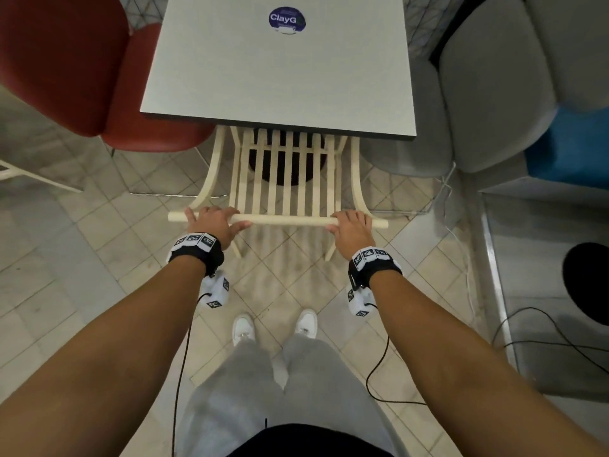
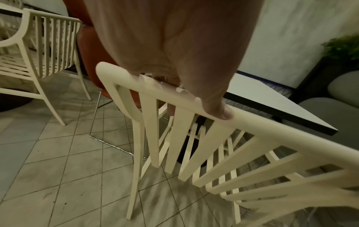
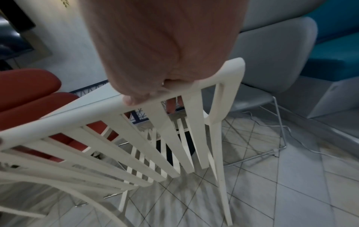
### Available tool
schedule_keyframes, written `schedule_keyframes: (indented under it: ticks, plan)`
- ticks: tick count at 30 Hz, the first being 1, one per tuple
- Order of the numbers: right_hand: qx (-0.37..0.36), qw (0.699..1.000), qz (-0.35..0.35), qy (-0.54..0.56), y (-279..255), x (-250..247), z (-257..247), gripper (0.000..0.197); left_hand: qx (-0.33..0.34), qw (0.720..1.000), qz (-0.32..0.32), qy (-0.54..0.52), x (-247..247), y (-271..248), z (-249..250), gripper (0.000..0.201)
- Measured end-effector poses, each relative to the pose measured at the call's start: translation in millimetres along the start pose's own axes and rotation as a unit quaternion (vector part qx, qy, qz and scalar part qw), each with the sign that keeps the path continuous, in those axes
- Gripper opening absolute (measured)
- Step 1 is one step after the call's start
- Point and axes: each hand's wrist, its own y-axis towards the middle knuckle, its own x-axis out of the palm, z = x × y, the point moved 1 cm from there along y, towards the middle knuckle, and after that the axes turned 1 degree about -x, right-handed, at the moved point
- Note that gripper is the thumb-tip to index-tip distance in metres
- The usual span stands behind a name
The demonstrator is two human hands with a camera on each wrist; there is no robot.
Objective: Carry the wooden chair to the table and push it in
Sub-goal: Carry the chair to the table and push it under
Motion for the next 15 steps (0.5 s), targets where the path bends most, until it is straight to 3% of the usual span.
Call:
schedule_keyframes:
  ticks: [5,15]
  plan:
    - [0.034,0.999,0.036,-0.007,-9.2,-2.8,-1.0,0.042,0.039,0.997,0.056,-0.034,-4.3,0.0,-22.5,0.044]
    - [0.053,0.998,0.026,0.007,-18.3,0.9,-22.7,0.04,0.049,0.995,0.087,-0.021,-0.3,-7.5,-44.2,0.046]
